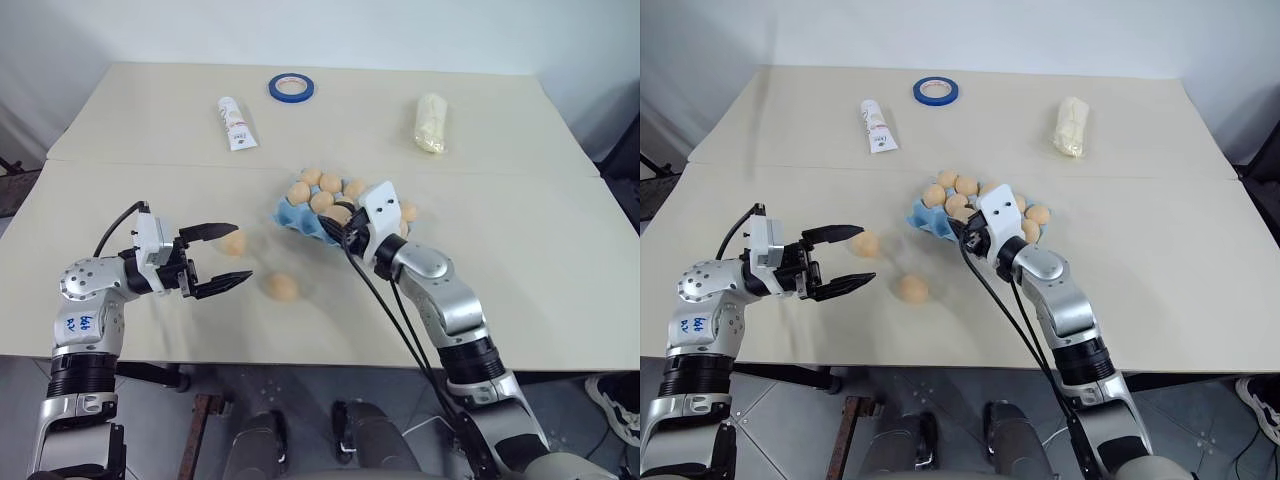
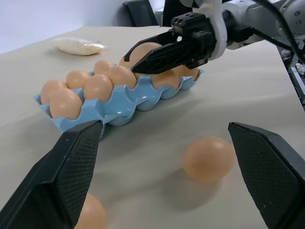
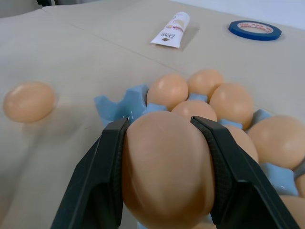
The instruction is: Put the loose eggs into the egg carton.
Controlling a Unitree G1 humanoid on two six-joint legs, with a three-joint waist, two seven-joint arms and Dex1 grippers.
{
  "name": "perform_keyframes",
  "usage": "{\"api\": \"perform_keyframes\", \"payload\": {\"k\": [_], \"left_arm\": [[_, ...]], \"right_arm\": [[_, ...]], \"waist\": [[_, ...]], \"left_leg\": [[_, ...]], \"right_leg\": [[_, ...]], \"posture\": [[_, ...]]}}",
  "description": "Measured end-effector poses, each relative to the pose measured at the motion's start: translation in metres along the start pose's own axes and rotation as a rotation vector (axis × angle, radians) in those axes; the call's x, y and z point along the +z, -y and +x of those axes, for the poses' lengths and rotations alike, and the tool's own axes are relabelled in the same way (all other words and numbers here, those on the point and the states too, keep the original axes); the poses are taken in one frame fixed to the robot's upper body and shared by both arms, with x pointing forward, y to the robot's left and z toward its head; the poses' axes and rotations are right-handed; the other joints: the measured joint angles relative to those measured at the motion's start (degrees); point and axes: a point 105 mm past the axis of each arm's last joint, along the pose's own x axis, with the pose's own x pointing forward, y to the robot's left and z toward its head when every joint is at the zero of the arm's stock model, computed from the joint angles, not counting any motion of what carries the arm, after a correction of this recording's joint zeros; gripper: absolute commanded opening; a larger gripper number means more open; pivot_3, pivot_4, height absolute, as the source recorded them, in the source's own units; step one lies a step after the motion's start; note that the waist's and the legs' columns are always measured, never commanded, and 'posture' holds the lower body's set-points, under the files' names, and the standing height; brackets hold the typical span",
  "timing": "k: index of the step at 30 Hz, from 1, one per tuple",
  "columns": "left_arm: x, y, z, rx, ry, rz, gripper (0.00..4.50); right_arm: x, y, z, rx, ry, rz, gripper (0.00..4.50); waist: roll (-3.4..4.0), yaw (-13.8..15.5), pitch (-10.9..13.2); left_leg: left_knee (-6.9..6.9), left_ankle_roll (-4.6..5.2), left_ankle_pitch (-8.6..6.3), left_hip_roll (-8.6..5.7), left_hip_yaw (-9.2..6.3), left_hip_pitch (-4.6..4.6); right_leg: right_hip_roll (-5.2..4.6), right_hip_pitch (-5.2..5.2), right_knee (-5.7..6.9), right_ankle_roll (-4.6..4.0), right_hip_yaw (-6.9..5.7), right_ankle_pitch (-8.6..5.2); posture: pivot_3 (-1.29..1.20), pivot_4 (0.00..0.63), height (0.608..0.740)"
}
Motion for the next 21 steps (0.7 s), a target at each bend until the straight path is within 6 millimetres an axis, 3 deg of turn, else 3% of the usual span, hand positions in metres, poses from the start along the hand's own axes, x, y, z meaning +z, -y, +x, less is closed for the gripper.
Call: {"api": "perform_keyframes", "payload": {"k": [6,14,21], "left_arm": [[0.000,0.000,0.000,0.003,0.000,-0.002,4.50],[0.001,-0.001,0.001,0.002,0.001,-0.001,4.50],[0.001,-0.004,-0.003,0.034,-0.003,-0.003,4.50]], "right_arm": [[-0.005,-0.006,0.003,0.031,-0.009,-0.001,4.44],[0.014,0.004,-0.014,0.050,0.020,-0.059,4.48],[0.009,0.024,-0.060,0.109,-0.041,-0.083,4.48]], "waist": [[0.00,0.0,0.0],[0.01,0.1,0.0],[0.01,0.1,0.0]], "left_leg": [[-0.04,-0.01,0.00,0.00,-0.01,0.00],[-0.07,-0.01,-0.01,0.00,-0.04,-0.01],[-0.28,-0.01,-0.01,-0.01,-0.04,-0.01]], "right_leg": [[-0.01,0.00,-0.01,0.00,-0.01,0.00],[-0.04,0.01,-0.07,0.00,-0.03,0.00],[-0.03,0.00,-0.22,-0.01,-0.05,-0.01]], "posture": [[0.00,0.150,0.740],[0.00,0.150,0.740],[0.00,0.150,0.740]]}}
